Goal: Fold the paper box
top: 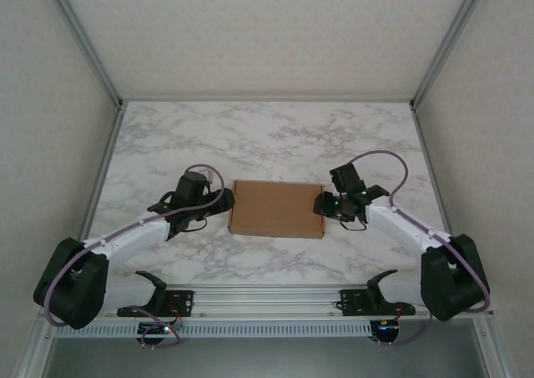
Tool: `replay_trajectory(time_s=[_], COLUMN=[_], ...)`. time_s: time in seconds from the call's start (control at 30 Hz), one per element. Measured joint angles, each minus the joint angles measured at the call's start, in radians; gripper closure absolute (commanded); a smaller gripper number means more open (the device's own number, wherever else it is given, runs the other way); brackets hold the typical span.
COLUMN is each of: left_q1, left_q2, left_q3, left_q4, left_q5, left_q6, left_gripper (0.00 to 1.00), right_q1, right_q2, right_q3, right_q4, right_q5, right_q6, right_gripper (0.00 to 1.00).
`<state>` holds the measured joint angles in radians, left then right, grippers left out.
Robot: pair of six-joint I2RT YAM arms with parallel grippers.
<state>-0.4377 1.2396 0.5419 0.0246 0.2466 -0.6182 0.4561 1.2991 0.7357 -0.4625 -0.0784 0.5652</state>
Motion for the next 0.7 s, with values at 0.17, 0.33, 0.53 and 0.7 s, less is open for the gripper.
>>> replay_trajectory(time_s=[0.17,0.33,0.53,0.7], left_q1=[-0.005,-0.002,0.002,0.010], left_q2=[0.059,0.126,0.210,0.298], left_q3=[-0.043,-0.047,0.014,0.107], left_q4=[0.111,0.169,0.199,0.194], left_q5=[0.033,0.018,-0.031,-0.065], left_q6=[-0.064,-0.105,-0.116,-0.097], left_gripper=[0.44,0.46,0.46,0.44], right_q1=[-0.005,-0.011,-0.039,-0.070], right_q2=[0.095,0.193,0.285,0.344], right_q3=[0.011,0.071,0.156,0.212], right_q4=[0.108,0.188,0.205,0.218], right_q5=[-0.081,-0.129,-0.132,-0.135], right_q6=[0.010,0.015,-0.003,-0.012], right_gripper=[0.65,0.66,0.67,0.66])
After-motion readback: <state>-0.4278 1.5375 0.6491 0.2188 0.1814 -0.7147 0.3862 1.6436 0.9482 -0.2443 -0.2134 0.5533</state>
